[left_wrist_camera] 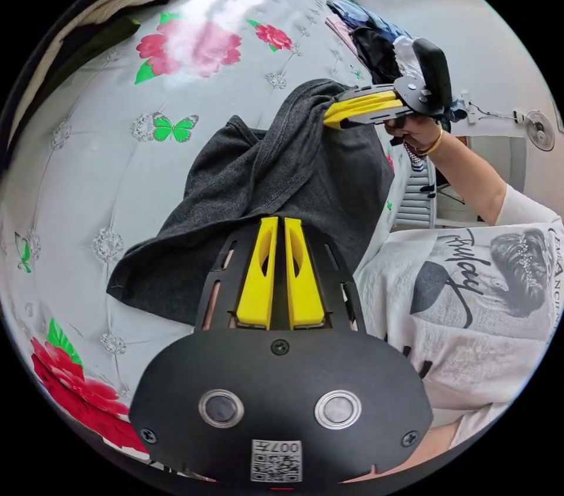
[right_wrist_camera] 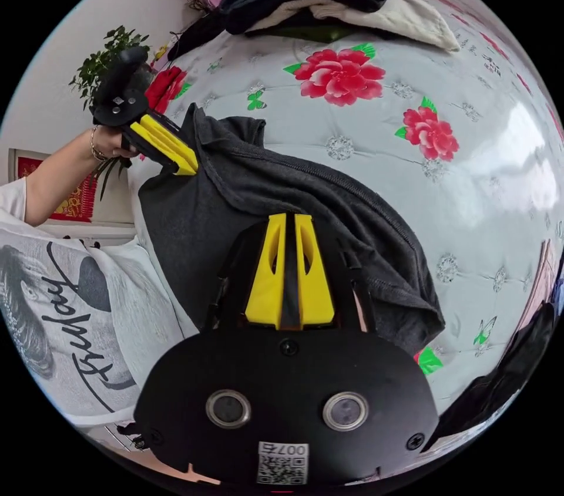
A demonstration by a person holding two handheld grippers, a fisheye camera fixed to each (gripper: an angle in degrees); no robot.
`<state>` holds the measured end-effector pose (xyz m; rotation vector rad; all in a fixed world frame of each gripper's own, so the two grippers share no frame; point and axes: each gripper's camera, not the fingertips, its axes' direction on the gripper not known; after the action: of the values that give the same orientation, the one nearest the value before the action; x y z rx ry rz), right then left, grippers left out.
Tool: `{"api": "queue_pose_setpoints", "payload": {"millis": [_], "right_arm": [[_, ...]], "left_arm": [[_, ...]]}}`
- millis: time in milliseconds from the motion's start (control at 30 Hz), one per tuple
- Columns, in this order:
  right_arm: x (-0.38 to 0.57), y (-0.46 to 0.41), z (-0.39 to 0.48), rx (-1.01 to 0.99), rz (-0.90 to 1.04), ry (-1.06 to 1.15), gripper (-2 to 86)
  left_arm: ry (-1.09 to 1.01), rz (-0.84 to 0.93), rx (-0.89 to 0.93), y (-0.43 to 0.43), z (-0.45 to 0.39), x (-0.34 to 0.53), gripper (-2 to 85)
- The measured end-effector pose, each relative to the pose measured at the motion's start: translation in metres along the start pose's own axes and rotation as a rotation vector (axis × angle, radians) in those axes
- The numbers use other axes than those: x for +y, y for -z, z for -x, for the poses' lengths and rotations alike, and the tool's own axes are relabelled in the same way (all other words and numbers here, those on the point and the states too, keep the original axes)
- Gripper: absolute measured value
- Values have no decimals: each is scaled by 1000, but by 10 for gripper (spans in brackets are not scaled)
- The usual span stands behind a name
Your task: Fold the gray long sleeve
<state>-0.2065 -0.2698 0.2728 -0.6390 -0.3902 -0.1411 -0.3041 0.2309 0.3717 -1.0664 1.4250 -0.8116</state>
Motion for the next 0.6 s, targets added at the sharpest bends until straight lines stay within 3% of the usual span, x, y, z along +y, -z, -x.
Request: {"api": "queue_pose_setpoints", "payload": {"millis": [200, 300, 367, 500, 600], "right_arm": [[-4, 34, -42, 62, -184, -183, 6], [7, 35, -23, -30, -214, -111, 11], [12, 26, -2, -91, -180, -5, 13], [6, -15, 28, -127, 10, 137, 14], [-7, -32, 19, 11, 73, 129, 8]], "left_arm": [[141, -122, 13, 19, 41, -1, 35], [196, -239, -60, 29, 44, 8, 43], [280, -357, -145, 40, 49, 21, 43], [314, -399, -34, 41, 55, 25, 34], [128, -408, 94, 35, 18, 23, 5]]}}
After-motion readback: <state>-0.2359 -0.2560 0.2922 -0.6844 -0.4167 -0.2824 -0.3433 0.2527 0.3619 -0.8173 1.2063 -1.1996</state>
